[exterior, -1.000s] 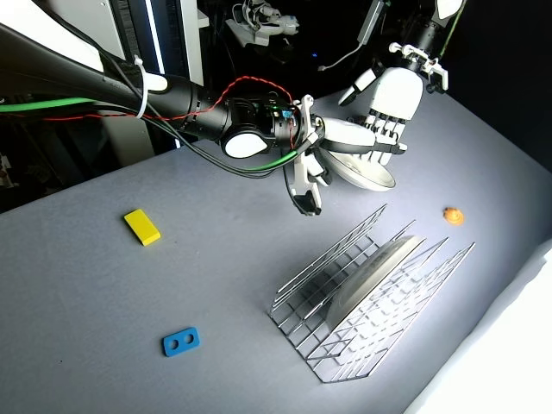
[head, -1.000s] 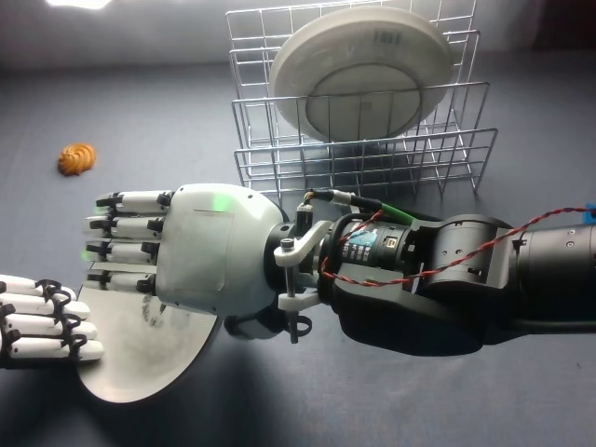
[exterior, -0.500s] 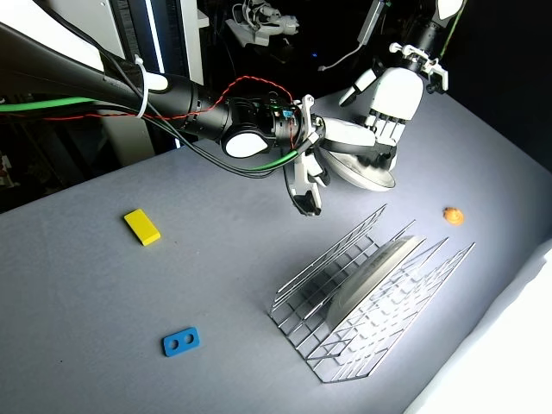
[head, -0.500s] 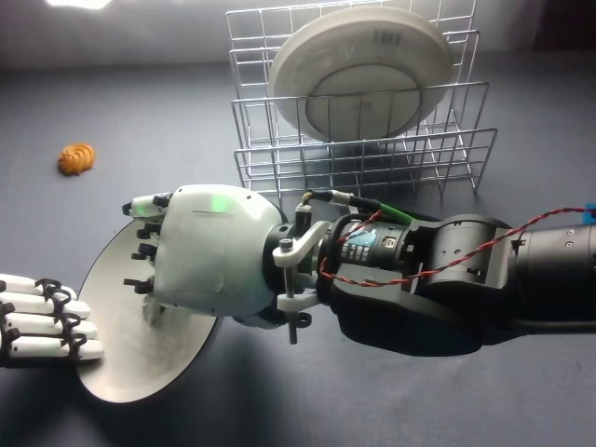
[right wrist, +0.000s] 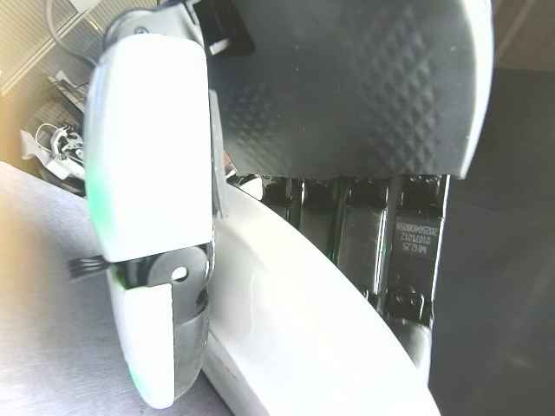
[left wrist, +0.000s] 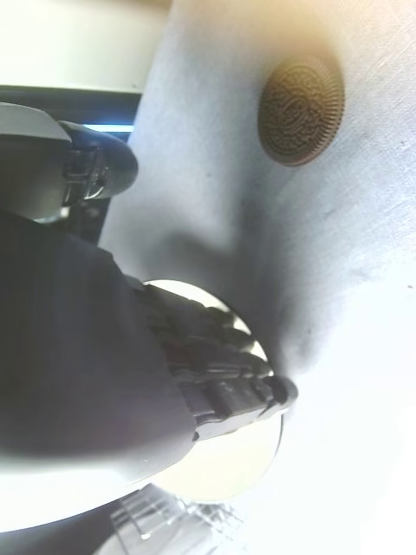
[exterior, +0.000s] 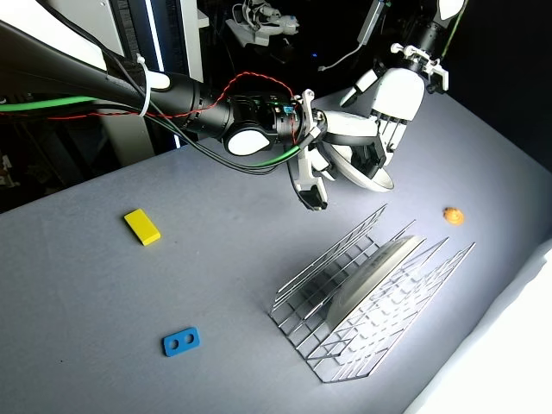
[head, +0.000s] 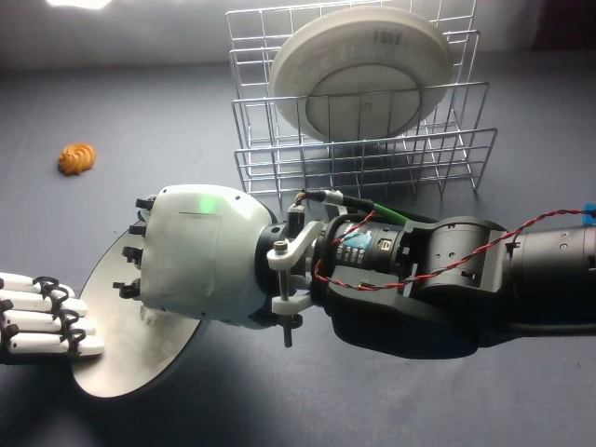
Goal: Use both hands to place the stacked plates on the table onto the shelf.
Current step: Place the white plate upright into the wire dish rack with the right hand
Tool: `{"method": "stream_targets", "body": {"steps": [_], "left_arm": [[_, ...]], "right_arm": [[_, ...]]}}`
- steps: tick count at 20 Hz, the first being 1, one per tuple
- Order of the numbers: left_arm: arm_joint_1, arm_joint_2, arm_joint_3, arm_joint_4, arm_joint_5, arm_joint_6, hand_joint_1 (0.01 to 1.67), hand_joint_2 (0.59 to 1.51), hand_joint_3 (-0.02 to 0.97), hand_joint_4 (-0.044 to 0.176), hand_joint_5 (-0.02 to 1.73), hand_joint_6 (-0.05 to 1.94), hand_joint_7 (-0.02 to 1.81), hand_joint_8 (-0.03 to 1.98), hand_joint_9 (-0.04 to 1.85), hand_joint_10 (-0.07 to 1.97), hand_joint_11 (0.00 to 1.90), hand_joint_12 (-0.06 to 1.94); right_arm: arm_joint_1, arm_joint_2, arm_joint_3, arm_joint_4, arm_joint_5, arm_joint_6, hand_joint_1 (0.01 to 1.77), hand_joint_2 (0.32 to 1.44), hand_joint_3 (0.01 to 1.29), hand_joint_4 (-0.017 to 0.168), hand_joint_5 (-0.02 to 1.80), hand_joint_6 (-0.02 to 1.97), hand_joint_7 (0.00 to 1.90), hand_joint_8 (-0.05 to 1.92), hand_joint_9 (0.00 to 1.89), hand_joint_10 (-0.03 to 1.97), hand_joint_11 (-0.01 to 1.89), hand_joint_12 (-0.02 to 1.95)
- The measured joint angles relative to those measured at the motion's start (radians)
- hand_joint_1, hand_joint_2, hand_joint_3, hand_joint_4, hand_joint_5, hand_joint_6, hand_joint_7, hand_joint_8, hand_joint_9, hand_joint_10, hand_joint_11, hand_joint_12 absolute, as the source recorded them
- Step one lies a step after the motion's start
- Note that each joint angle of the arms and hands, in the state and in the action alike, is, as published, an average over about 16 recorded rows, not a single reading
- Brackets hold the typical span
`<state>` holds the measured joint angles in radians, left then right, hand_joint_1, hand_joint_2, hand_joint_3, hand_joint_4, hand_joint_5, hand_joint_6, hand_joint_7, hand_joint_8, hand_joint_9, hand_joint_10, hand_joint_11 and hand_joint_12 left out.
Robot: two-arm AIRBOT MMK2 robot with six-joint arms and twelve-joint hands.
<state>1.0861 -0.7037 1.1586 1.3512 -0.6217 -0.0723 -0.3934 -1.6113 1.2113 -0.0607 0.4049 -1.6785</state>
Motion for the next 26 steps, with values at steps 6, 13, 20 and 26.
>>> {"method": "stream_targets", "body": {"steps": [6,13,20,26], "left_arm": [[-0.023,0.006,0.008,-0.060,0.011,-0.001,0.02,1.126,0.016,-0.002,0.00,-0.01,0.00,0.00,-0.01,-0.01,0.02,-0.01],[-0.072,0.021,0.027,-0.145,0.032,0.000,0.02,1.133,0.016,0.002,0.02,0.01,0.01,0.01,0.00,-0.01,0.02,-0.01],[-0.124,0.039,0.052,-0.192,0.065,0.000,0.02,1.130,0.016,0.003,0.02,0.02,0.02,0.01,0.01,-0.01,0.02,-0.01],[-0.158,0.045,0.069,-0.210,0.102,0.000,0.02,1.124,0.017,0.004,0.02,0.02,0.02,0.01,0.02,-0.01,0.02,-0.01]], "right_arm": [[-0.001,0.000,0.000,0.002,0.014,0.000,1.18,0.97,0.01,-0.006,0.83,0.63,0.99,0.89,1.05,0.98,0.88,1.24],[-0.005,0.001,0.000,0.007,0.033,0.001,1.21,0.97,0.01,-0.008,0.84,0.65,1.01,0.97,1.05,0.95,0.88,1.27],[-0.009,0.018,-0.016,0.013,0.093,0.015,1.21,0.97,0.01,-0.006,0.88,0.73,1.03,1.04,1.09,0.79,0.89,1.25],[-0.012,0.057,-0.058,0.032,0.166,0.026,1.21,0.98,0.01,-0.004,0.93,0.82,1.03,1.04,1.10,0.77,0.89,1.23]]}}
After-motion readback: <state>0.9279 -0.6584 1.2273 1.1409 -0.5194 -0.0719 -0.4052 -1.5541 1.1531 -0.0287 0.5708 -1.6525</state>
